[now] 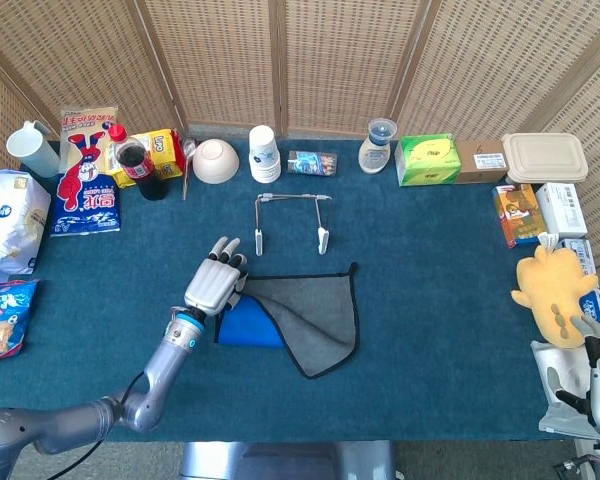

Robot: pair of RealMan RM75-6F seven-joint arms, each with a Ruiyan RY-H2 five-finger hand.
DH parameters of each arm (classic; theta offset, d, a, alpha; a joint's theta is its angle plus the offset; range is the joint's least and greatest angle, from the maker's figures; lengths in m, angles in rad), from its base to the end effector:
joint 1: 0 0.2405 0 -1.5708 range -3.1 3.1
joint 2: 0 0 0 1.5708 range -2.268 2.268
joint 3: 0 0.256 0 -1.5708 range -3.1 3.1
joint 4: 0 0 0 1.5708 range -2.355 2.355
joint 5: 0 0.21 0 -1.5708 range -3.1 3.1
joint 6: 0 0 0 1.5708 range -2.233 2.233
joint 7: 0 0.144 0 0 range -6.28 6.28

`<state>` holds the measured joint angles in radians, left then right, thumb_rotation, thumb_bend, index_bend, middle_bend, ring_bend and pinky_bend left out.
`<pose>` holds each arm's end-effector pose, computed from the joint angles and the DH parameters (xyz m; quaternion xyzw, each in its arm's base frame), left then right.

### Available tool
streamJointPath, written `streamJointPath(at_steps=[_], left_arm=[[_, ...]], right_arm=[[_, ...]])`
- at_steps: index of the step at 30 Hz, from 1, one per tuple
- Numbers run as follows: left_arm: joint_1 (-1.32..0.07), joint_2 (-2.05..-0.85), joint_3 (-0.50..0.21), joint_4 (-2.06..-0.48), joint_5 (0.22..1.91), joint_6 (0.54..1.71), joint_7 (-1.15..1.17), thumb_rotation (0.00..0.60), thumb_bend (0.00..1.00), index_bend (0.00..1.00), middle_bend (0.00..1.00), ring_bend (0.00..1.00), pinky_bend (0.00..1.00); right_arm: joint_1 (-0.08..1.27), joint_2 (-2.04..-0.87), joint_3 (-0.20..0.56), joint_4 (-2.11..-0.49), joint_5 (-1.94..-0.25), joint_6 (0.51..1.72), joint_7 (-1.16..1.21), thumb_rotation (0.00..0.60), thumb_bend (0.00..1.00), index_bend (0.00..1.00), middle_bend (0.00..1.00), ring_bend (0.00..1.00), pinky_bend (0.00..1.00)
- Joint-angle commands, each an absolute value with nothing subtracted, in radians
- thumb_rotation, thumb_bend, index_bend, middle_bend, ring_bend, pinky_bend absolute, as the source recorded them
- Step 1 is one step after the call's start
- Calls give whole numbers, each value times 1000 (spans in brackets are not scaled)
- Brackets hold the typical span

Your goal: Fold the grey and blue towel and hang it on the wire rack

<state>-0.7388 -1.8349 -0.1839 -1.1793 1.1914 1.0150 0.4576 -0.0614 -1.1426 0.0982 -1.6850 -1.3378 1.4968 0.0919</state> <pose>-0.1419 0.3415 -0.0802 -0.7557 -0.3130 -0.3576 0.4507 -0.3357 -0.1406 0.1606 0.4600 -0.4945 0.3891 0.6265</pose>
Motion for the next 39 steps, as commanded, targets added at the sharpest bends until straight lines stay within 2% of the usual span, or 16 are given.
streamJointPath(at_steps=[1, 17, 20, 24, 27, 33, 37, 39], left_arm=[[-740, -1834, -187, -1178, 1190, 1015, 458, 600, 297, 651, 315, 66, 0], [-763, -1841, -208, -1130, 1155, 985, 469, 600, 292, 623, 300, 63, 0], [-764, -1841, -206, -1131, 1152, 983, 470, 600, 286, 545, 274, 47, 0], [-760, -1838, -204, -1143, 1155, 990, 464, 600, 257, 375, 217, 11, 0], [-752, -1829, -200, -1169, 1171, 1009, 448, 600, 235, 300, 193, 0, 0], [-742, -1804, -190, -1216, 1201, 1033, 428, 600, 231, 210, 159, 0, 0], [-730, -1775, -180, -1274, 1229, 1056, 409, 600, 230, 206, 155, 0, 0], [-707, -1735, -161, -1354, 1268, 1093, 386, 600, 230, 208, 154, 0, 0]], right_arm=[[-62, -1143, 98, -1684, -1337, 1497, 92, 600, 345, 113, 105, 0, 0], [-61, -1145, 99, -1684, -1331, 1492, 87, 600, 345, 112, 105, 0, 0], [-61, -1146, 99, -1684, -1332, 1493, 87, 600, 345, 112, 105, 0, 0], [-62, -1144, 99, -1685, -1334, 1495, 88, 600, 344, 112, 105, 0, 0], [-63, -1143, 98, -1686, -1337, 1497, 90, 600, 345, 112, 105, 0, 0], [-64, -1141, 97, -1688, -1342, 1501, 94, 600, 345, 112, 105, 0, 0], [-64, -1140, 97, -1689, -1347, 1502, 95, 600, 346, 111, 105, 0, 0], [-58, -1140, 94, -1688, -1357, 1496, 95, 600, 345, 111, 105, 0, 0]])
